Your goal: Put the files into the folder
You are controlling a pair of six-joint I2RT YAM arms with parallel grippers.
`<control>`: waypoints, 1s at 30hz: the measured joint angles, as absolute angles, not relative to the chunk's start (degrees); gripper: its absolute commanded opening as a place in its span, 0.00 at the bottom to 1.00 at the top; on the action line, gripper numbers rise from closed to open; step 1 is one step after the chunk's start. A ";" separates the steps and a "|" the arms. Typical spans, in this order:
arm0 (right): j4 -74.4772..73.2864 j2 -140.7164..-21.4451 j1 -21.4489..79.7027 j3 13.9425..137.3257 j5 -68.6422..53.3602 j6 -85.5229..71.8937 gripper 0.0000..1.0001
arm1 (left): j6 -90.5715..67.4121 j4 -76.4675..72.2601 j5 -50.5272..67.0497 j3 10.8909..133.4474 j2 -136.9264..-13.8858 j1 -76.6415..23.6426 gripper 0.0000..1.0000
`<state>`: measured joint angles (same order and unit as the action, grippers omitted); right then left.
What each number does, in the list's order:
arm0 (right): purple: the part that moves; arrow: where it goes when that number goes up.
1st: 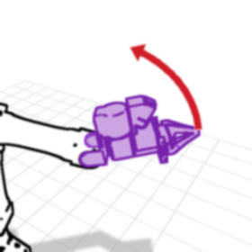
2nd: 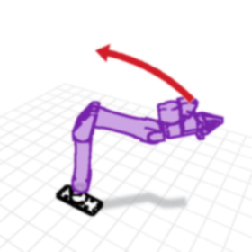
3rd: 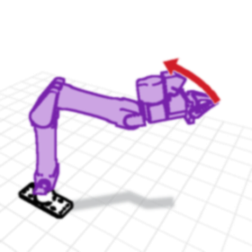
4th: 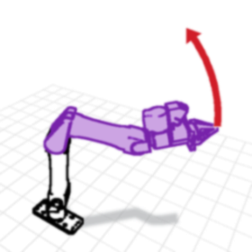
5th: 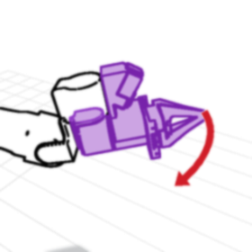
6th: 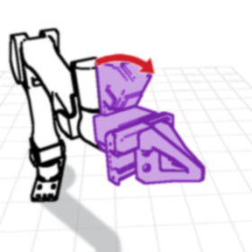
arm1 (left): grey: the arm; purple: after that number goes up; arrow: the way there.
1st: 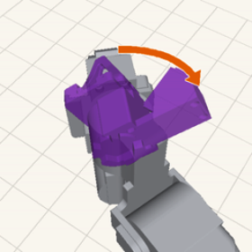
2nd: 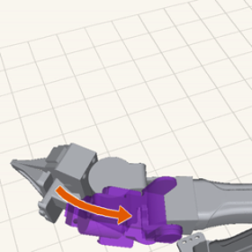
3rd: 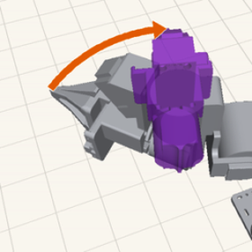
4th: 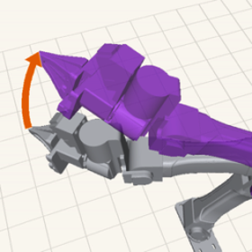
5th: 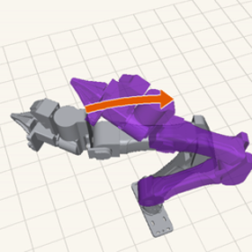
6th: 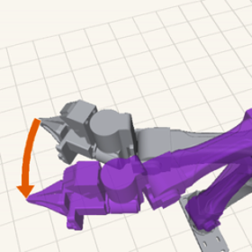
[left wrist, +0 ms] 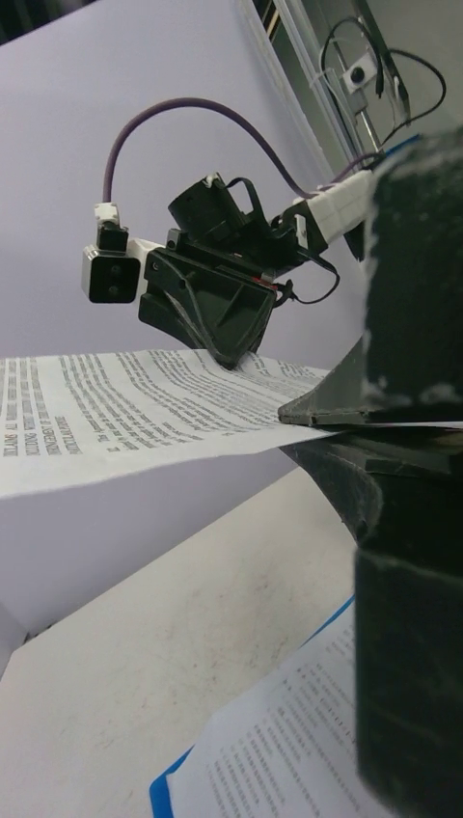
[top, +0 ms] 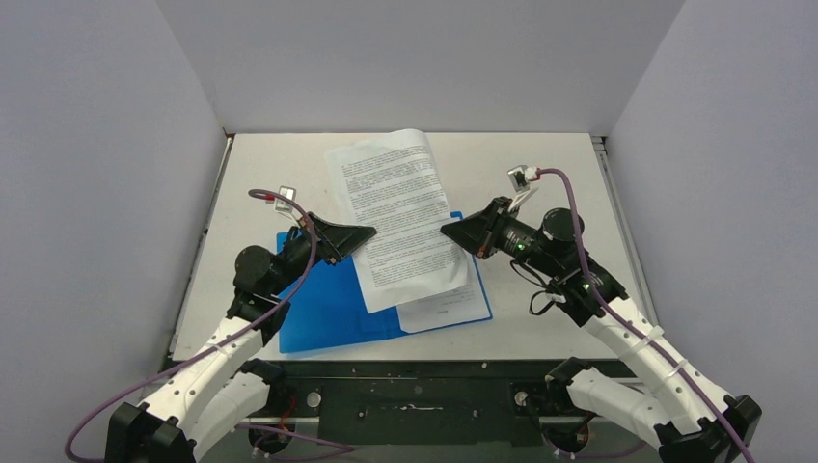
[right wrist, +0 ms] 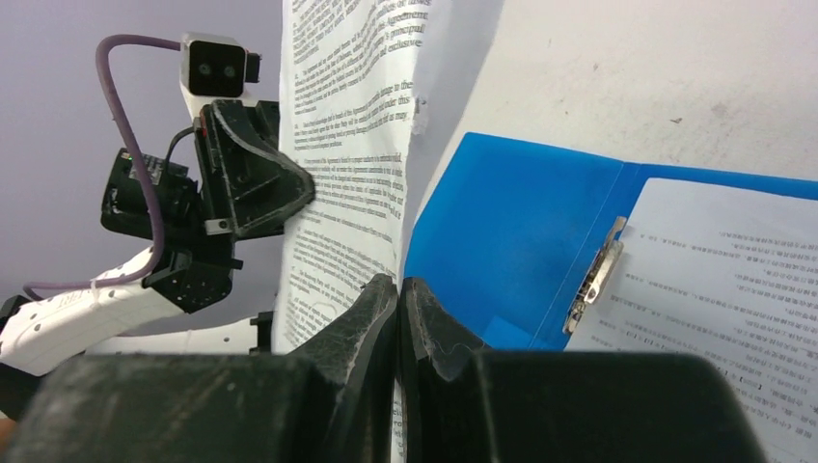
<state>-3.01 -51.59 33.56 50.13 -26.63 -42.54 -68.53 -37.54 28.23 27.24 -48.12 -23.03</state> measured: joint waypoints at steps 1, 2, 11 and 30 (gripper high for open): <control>-2.83 -51.11 33.63 50.13 -26.65 -42.54 0.06 | -68.45 -37.56 28.38 27.24 -48.12 -23.03 0.00; -2.68 -50.70 33.65 50.13 -26.76 -42.52 0.09 | -68.40 -37.58 28.53 27.24 -48.12 -23.03 0.00; -5.08 -46.41 33.85 50.11 -25.76 -39.29 0.70 | -68.34 -40.42 31.83 27.24 -48.03 -23.00 0.00; -7.79 -39.97 33.85 49.45 -25.82 -35.94 0.92 | -71.09 -56.29 46.70 27.44 -44.95 -22.87 0.00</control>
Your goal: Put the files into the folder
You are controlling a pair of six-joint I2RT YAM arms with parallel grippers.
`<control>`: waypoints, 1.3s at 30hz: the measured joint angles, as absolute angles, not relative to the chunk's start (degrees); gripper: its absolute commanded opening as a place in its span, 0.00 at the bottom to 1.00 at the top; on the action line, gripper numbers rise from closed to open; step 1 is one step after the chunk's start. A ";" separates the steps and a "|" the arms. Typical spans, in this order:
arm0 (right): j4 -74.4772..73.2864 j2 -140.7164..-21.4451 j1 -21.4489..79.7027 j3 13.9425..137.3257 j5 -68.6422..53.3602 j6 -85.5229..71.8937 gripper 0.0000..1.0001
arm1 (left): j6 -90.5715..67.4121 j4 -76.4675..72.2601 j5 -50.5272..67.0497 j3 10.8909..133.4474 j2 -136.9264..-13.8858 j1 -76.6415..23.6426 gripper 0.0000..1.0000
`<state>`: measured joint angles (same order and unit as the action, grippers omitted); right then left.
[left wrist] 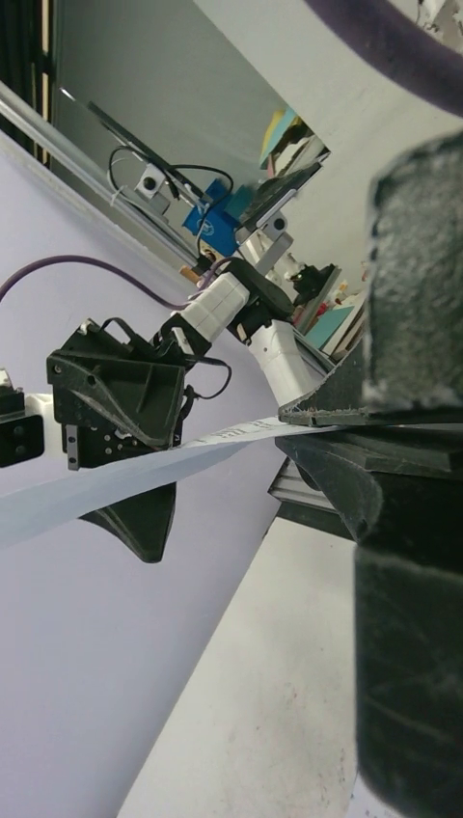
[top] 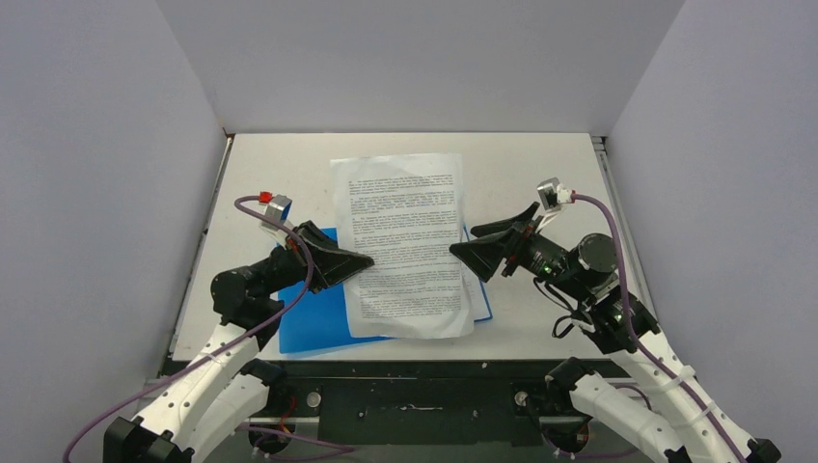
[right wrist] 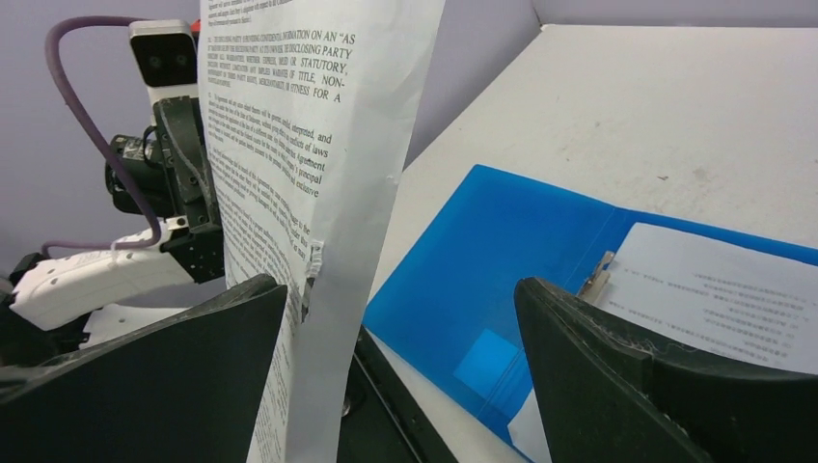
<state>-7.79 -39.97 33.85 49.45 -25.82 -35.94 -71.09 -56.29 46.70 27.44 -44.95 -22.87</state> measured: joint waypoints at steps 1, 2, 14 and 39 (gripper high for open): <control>-6.74 -39.72 33.85 49.04 -26.46 -36.62 0.92 | -71.37 -56.71 47.27 27.59 -44.69 -22.87 0.00; -5.56 -39.48 33.87 48.58 -27.18 -37.26 0.92 | -71.64 -57.12 47.86 27.75 -44.45 -22.87 0.00; 13.06 -40.49 33.87 43.07 -37.47 -48.95 0.93 | -76.64 -65.34 50.17 27.99 -45.54 -24.27 0.00; 17.89 -38.96 34.98 41.76 -44.45 -51.00 0.22 | -70.02 -55.20 46.59 27.90 -45.78 -24.45 0.00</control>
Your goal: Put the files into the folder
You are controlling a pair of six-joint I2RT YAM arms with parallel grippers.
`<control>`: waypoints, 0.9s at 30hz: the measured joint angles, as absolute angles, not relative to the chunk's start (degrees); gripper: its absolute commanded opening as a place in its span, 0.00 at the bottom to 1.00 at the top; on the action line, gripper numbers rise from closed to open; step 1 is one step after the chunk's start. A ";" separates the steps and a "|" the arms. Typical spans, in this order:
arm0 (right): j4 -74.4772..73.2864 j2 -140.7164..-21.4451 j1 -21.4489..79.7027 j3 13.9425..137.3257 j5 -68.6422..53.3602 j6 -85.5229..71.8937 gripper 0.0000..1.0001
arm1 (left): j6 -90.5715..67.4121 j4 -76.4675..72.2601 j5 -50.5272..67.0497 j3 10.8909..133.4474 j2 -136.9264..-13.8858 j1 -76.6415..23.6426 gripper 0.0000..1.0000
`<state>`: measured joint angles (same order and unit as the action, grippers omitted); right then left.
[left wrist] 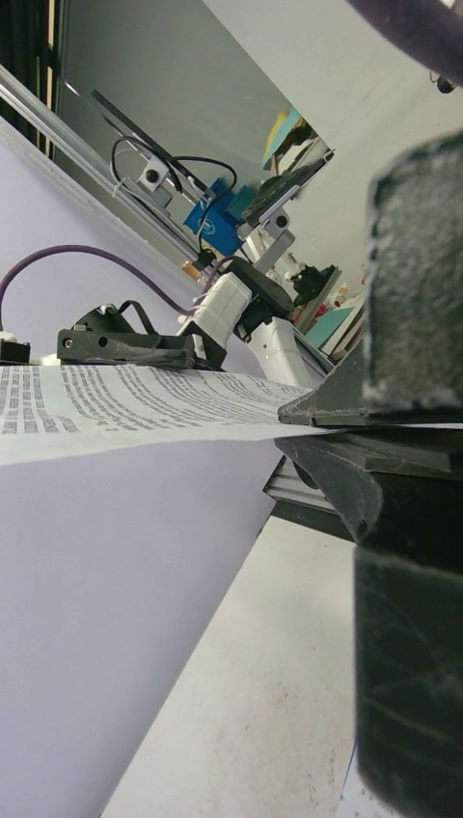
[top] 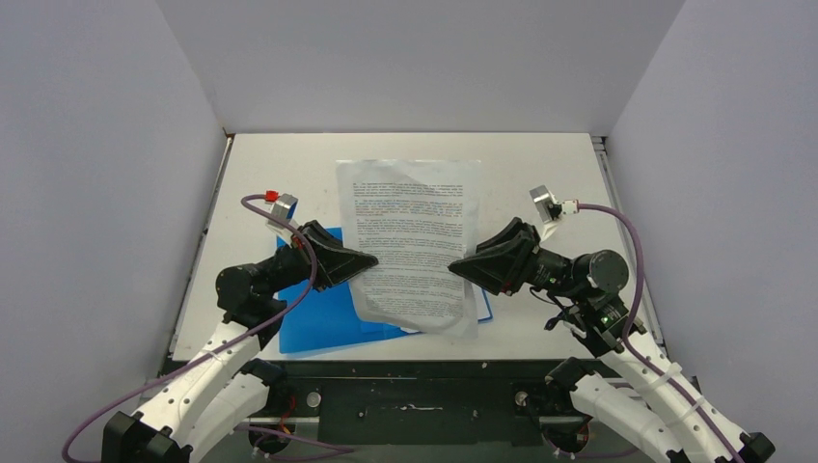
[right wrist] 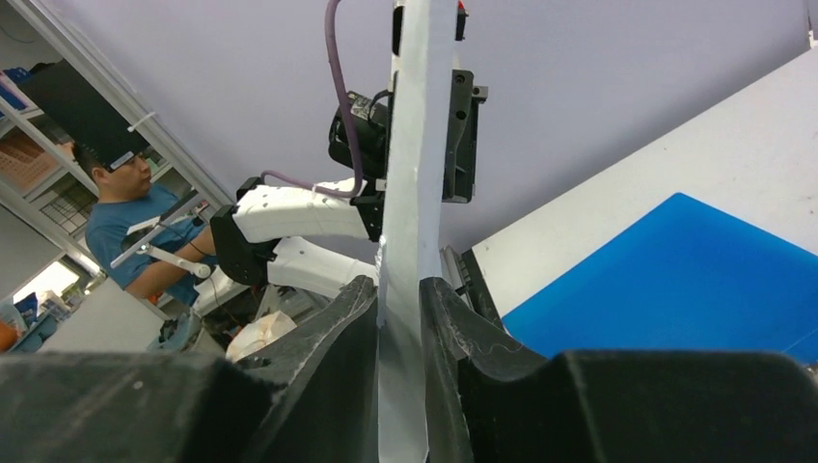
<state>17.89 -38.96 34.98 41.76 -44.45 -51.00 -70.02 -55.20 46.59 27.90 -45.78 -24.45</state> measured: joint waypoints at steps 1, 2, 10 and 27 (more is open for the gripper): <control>17.37 -38.96 34.98 41.76 -44.45 -50.63 0.20 | -69.80 -54.81 46.37 27.90 -45.60 -24.45 0.00; 16.78 -38.96 34.98 41.76 -44.45 -50.22 0.17 | -69.63 -54.46 46.19 27.90 -45.45 -24.45 0.00; 12.16 -39.29 34.98 41.82 -44.23 -47.57 0.05 | -68.31 -52.12 45.04 27.90 -44.95 -24.45 0.00; 6.55 -40.80 35.14 43.64 -42.02 -43.24 0.06 | -68.31 -51.42 45.04 27.92 -44.91 -24.43 0.00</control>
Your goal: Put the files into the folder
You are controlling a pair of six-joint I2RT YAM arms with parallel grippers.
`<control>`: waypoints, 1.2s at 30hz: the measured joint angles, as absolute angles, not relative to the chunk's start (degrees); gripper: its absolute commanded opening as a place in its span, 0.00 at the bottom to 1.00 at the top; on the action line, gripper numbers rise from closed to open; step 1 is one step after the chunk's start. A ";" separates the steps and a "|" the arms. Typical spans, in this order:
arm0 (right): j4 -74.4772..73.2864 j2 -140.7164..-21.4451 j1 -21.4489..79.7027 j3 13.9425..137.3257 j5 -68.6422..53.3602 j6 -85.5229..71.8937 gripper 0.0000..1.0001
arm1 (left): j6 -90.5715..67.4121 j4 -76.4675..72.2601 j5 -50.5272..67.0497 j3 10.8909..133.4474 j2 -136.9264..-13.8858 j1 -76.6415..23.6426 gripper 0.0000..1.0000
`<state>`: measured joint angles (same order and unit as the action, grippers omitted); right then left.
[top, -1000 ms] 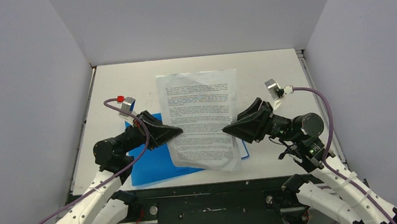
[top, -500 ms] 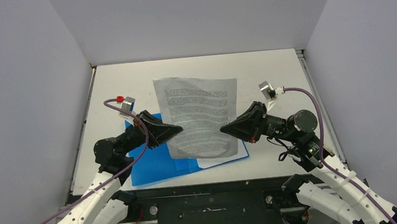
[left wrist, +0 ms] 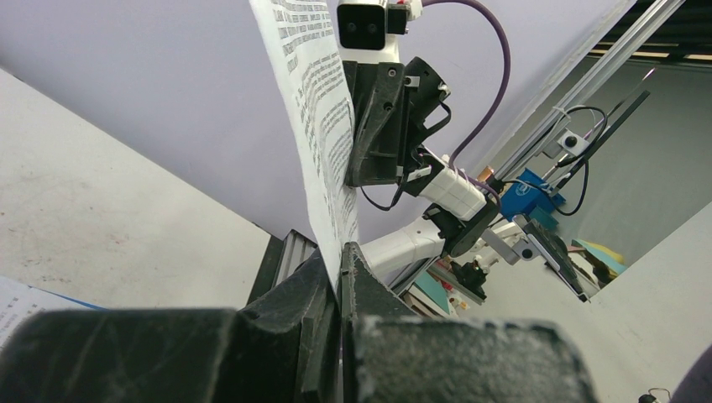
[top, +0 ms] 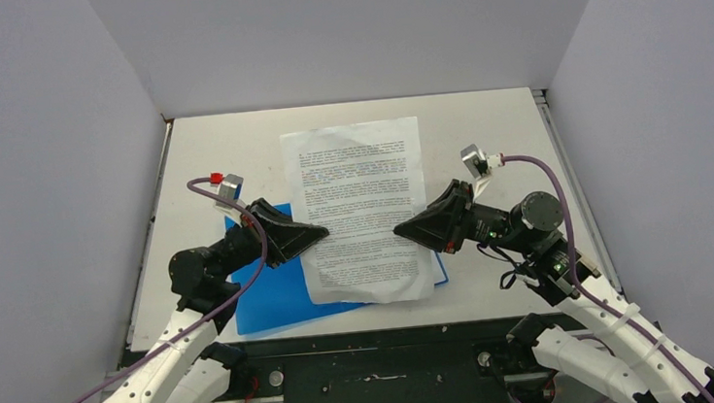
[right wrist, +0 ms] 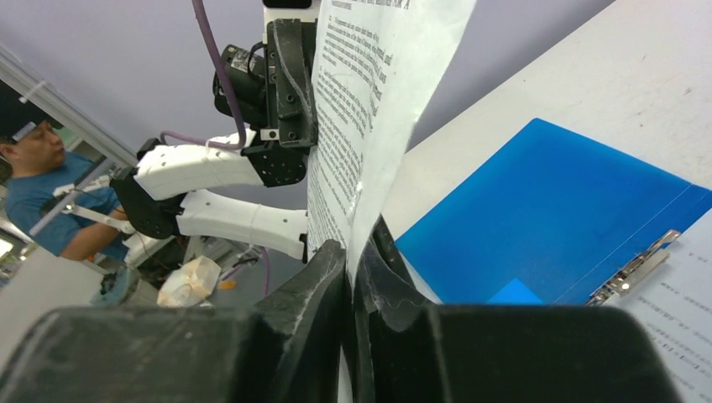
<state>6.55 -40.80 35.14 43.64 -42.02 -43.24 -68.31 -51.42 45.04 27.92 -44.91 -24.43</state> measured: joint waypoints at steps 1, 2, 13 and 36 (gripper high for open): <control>6.55 -40.91 35.27 43.64 -41.95 -43.11 0.05 | -68.31 -51.42 45.04 27.92 -44.88 -24.43 0.00; 6.52 -40.95 35.35 43.64 -41.85 -43.11 0.05 | -68.31 -51.42 45.04 27.92 -44.88 -24.43 0.00; 5.37 -40.80 35.40 43.88 -39.75 -42.24 0.28 | -68.34 -51.44 45.06 27.92 -44.25 -24.43 0.00; 9.43 -42.33 35.70 45.32 -39.16 -44.21 0.05 | -70.00 -53.30 45.08 26.52 -43.88 -24.43 0.00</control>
